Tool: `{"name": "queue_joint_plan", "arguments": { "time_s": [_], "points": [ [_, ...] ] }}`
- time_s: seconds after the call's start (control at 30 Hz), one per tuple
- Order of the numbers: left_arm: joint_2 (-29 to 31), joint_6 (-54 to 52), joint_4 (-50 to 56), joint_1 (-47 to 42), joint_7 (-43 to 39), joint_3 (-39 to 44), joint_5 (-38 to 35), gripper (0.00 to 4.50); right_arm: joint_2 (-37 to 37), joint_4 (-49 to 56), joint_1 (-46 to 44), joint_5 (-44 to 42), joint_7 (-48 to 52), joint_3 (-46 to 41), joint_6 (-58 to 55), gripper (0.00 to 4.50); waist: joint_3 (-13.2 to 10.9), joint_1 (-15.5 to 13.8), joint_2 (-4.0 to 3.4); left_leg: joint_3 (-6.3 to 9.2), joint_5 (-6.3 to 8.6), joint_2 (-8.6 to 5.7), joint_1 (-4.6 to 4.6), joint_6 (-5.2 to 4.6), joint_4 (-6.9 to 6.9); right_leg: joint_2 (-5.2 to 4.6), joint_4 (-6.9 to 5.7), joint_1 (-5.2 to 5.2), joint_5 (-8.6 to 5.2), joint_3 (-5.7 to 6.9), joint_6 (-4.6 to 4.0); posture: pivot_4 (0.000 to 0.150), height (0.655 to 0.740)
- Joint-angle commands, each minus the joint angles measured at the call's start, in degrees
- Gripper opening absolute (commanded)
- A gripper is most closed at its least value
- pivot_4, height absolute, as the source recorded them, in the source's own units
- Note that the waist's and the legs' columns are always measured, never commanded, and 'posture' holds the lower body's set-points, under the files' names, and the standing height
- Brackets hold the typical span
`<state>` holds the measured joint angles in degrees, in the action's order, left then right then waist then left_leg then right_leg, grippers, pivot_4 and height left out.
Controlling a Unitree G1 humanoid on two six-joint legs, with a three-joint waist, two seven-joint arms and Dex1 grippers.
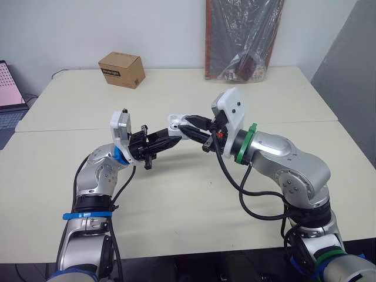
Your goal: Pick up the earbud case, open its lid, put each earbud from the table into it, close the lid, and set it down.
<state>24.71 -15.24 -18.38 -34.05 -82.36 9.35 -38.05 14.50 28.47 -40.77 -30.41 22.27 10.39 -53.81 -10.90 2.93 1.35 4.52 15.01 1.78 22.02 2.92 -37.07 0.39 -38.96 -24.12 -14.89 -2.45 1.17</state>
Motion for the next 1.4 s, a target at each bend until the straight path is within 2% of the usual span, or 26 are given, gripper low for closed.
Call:
{"name": "queue_joint_plan", "arguments": {
  "time_s": [0.03,0.2,0.4,0.5,0.57,0.67,0.7,0.83,0.93,1.4],
  "points": [
    [0.0,0.1,2.6,-0.6,-0.3,0.7,-1.4,0.81,0.0,1.4,0.0,0.2,0.3,-1.2,2.2,2.47,0.0,0.0,0.0,0.0,0.0,0.0,0.0,0.0,0.0,0.0,0.0,0.0,0.0,0.0,0.0,0.15,0.74],
    [0.2,-0.1,2.5,-0.4,-0.4,0.7,-1.5,0.81,-0.1,2.0,0.5,-1.2,1.7,-2.9,4.8,2.47,0.0,0.0,0.0,0.0,0.0,0.0,0.0,0.0,0.0,0.0,0.0,0.0,-0.01,0.0,0.01,0.15,0.74],
    [0.5,-0.2,2.4,-0.2,-0.8,0.8,-1.4,0.81,1.5,4.7,1.4,-14.2,6.9,-11.9,2.9,2.47,0.0,0.0,0.0,0.0,0.0,0.0,0.02,0.0,0.0,0.0,0.02,0.0,0.0,0.0,0.0,0.15,0.74],
    [0.6,-0.4,2.6,-0.1,-1.1,0.8,-1.5,0.81,3.0,0.4,-1.8,-16.3,5.1,-14.5,0.0,1.91,0.0,0.0,0.0,-0.01,0.0,0.0,0.0,0.0,0.0,0.0,0.0,0.01,0.0,0.0,0.0,0.15,0.74],
    [0.7,-0.7,2.7,-0.2,-1.3,0.8,-1.6,0.81,3.9,-1.7,-3.3,-16.0,4.9,-14.7,0.0,1.24,0.0,0.1,-0.01,-0.02,0.0,0.0,-0.02,0.0,0.0,0.0,-0.01,0.0,0.0,-0.02,0.01,0.15,0.74],
    [0.9,-1.7,3.9,-0.4,-1.8,0.6,-2.1,0.81,6.9,-8.0,-5.5,-9.7,6.7,-11.1,3.2,0.11,0.0,0.1,-0.01,-0.01,-0.01,0.0,-0.02,-0.02,0.01,0.02,-0.02,0.0,-0.01,0.0,0.02,0.15,0.74],
    [0.9,-2.0,4.2,-0.5,-1.8,0.5,-2.2,0.81,7.6,-9.5,-6.0,-8.0,7.3,-9.9,4.2,0.05,0.0,0.2,-0.01,-0.01,-0.01,0.0,-0.02,-0.02,0.01,0.02,0.0,0.01,-0.01,-0.01,0.02,0.15,0.74],
    [0.8,-2.8,5.2,-0.5,-1.2,0.7,-2.7,0.81,10.1,-18.2,-8.9,2.0,11.8,-1.1,11.0,0.05,0.0,0.2,-0.01,-0.07,-0.01,0.0,-0.01,-0.02,0.02,0.01,0.03,0.0,-0.01,-0.06,0.01,0.15,0.74],
    [0.7,-2.8,5.4,-0.1,-1.0,0.5,-2.5,0.81,10.2,-21.7,-10.5,6.3,15.0,3.3,14.1,0.05,0.0,0.3,-0.01,-0.07,-0.01,0.0,0.0,-0.02,0.04,0.02,0.02,-0.04,0.0,-0.05,0.0,0.15,0.74],
    [1.4,-2.6,5.6,1.8,-0.2,0.2,-1.3,0.81,5.0,-19.9,-12.6,8.9,18.4,3.7,15.7,0.05,0.0,0.2,-0.01,-0.03,-0.01,0.0,0.02,-0.02,0.03,-0.01,0.0,-0.05,0.01,0.0,-0.01,0.15,0.74]
  ]
}}
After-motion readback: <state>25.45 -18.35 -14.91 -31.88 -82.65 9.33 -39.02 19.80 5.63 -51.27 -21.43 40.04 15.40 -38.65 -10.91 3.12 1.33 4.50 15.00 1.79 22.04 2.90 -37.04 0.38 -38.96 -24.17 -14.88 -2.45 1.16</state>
